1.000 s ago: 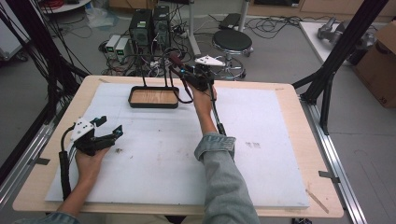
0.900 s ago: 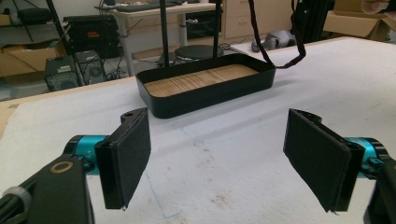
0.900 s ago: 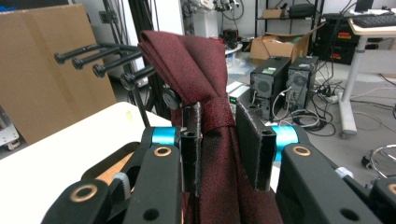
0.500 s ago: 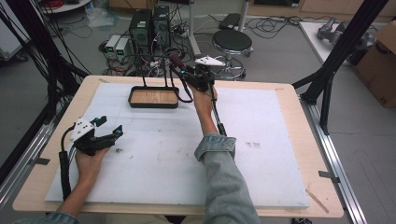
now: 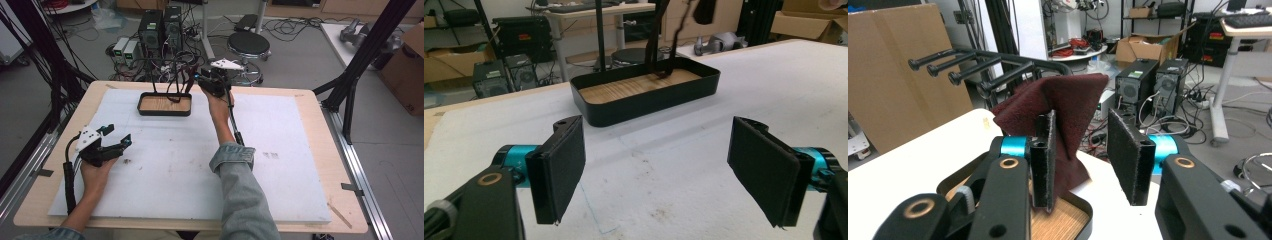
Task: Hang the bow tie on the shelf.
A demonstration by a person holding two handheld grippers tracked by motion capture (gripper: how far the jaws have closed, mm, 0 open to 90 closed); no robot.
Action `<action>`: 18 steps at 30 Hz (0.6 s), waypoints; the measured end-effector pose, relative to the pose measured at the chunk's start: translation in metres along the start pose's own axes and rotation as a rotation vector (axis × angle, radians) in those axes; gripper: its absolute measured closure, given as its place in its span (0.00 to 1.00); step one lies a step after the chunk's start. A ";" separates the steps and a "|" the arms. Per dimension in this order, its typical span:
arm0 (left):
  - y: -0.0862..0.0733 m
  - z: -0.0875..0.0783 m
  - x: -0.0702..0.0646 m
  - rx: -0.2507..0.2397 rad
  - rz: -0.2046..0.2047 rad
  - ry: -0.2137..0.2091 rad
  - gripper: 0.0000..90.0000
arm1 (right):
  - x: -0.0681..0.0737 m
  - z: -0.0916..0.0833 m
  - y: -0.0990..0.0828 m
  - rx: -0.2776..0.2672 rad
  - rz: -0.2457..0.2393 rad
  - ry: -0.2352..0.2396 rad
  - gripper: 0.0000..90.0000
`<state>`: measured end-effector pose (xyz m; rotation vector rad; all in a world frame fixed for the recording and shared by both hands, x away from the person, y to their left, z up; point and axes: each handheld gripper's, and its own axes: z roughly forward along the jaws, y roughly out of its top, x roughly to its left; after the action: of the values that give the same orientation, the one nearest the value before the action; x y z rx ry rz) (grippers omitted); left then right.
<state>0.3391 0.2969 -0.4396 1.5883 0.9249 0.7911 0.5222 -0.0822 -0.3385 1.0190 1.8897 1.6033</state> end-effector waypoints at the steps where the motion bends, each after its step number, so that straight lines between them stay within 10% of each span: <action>1: 0.000 0.000 0.000 -0.003 -0.001 0.001 0.26 | 0.000 -0.003 0.003 -0.006 -0.002 0.002 0.68; 18: 0.000 0.001 0.001 -0.008 -0.006 0.008 0.26 | -0.006 -0.051 0.031 -0.115 -0.023 0.020 0.46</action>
<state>0.3400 0.2973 -0.4397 1.5753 0.9310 0.7970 0.4955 -0.1171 -0.2983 0.9328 1.7931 1.6939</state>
